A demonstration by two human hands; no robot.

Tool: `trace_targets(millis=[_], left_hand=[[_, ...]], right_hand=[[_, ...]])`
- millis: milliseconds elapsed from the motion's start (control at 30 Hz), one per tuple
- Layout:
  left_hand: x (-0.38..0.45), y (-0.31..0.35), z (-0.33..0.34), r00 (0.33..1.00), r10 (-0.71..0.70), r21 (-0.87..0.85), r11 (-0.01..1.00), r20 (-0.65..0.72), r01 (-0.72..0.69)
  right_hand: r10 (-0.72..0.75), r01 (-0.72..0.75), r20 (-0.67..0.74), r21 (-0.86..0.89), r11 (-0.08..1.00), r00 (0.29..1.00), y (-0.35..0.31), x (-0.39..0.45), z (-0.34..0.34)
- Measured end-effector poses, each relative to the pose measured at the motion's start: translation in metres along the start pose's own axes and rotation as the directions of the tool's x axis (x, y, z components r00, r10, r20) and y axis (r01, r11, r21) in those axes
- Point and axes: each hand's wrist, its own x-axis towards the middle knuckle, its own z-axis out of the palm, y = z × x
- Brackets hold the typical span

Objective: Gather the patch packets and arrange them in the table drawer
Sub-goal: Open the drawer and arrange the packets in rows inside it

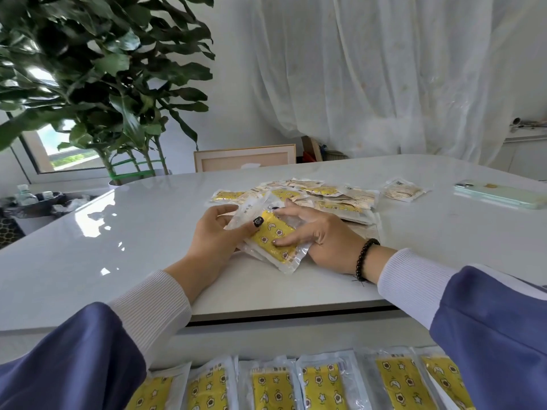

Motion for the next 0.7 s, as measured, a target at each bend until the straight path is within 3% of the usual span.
trace_targets(millis=[67,133,200,267,333,433,567,700], left_hand=[[0.000,-0.001,-0.001,0.999,0.031,-0.026,0.999,0.034,-0.030],[0.000,-0.001,-0.003,0.995,0.090,-0.024,0.996,0.037,-0.090],[-0.001,-0.001,-0.003,0.992,0.128,-0.018,0.992,0.006,-0.128],[-0.001,-0.001,-0.003,0.989,0.148,-0.015,0.989,-0.021,-0.148],[-0.001,0.000,-0.002,0.988,0.148,-0.016,0.989,-0.040,-0.149],[0.000,0.000,-0.001,0.992,0.116,-0.035,0.992,-0.058,-0.118],[0.000,0.001,-0.001,0.997,0.068,-0.070,0.995,0.025,-0.066],[-0.006,0.003,0.002,0.981,0.086,-0.101,0.993,0.173,-0.069]], right_hand=[[0.007,-0.012,-0.072,-0.071,0.997,0.997,-0.005,0.001,-0.002],[0.098,-0.114,-0.188,-0.080,0.990,0.977,-0.012,0.002,-0.006],[0.307,-0.270,-0.180,0.202,0.941,0.934,-0.018,0.003,-0.012],[0.472,-0.381,-0.023,0.555,0.739,0.882,-0.020,0.002,-0.015],[0.510,-0.418,0.057,0.655,0.630,0.858,-0.018,0.002,-0.017],[0.476,-0.440,0.090,0.558,0.704,0.875,-0.021,0.001,-0.016],[0.466,-0.433,-0.031,0.322,0.842,0.884,-0.025,0.000,-0.013],[0.483,-0.405,-0.185,0.343,0.848,0.856,-0.022,0.001,-0.012]])
